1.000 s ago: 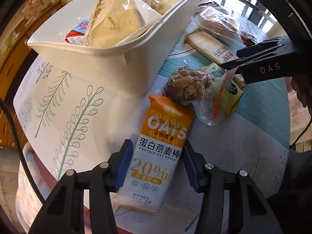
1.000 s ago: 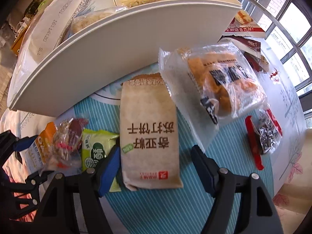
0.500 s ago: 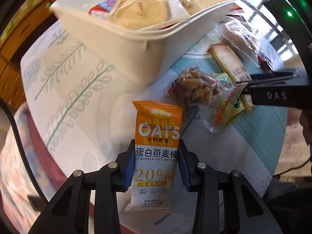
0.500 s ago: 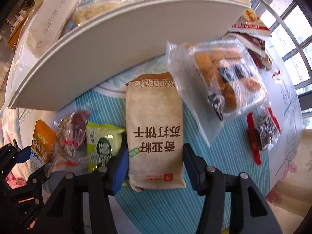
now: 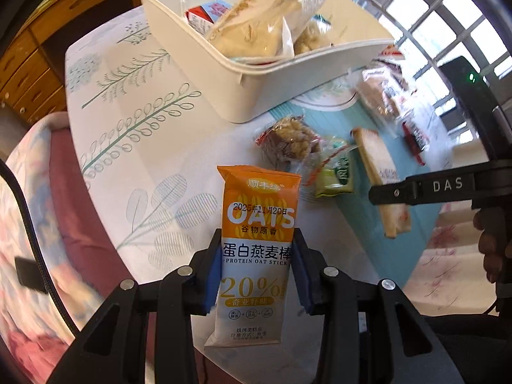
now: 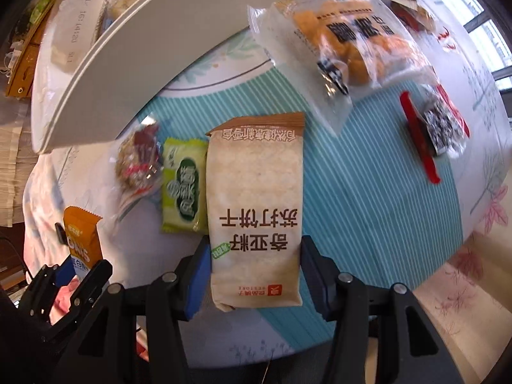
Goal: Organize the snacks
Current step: 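Lift the OATS bar and biscuit pack and carry both over the tray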
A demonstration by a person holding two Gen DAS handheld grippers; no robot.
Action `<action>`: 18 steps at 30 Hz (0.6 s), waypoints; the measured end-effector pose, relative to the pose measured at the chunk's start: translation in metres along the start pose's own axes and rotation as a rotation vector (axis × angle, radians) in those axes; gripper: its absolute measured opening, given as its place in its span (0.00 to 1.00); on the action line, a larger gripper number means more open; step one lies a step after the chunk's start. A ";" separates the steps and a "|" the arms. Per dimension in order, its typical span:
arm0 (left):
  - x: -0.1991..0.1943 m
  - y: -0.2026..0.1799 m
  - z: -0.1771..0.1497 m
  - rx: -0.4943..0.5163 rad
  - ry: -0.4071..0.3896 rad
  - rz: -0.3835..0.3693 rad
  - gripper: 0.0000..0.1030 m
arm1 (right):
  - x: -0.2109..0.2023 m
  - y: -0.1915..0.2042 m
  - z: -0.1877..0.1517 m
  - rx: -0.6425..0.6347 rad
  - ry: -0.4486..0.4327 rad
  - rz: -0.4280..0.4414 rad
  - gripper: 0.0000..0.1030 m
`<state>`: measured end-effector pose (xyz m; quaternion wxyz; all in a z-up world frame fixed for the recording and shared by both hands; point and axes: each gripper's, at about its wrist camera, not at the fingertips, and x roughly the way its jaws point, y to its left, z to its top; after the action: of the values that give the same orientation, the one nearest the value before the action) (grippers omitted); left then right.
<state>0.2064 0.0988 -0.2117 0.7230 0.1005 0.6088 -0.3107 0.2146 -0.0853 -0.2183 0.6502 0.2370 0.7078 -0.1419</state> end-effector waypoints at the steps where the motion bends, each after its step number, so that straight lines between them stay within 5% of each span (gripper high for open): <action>1: -0.005 0.000 -0.001 -0.014 -0.005 -0.002 0.36 | -0.003 0.001 -0.002 0.000 0.013 0.007 0.52; 7: -0.031 0.003 -0.007 -0.157 -0.023 -0.070 0.36 | -0.028 0.010 -0.020 -0.010 0.044 0.055 0.52; 18: -0.076 0.005 -0.006 -0.317 -0.029 -0.138 0.37 | -0.091 0.010 -0.044 -0.104 -0.027 0.140 0.52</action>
<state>0.2000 0.1307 -0.1429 0.7154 -0.0613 0.6452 -0.2611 0.1861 -0.0679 -0.1220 0.6794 0.2497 0.6872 -0.0624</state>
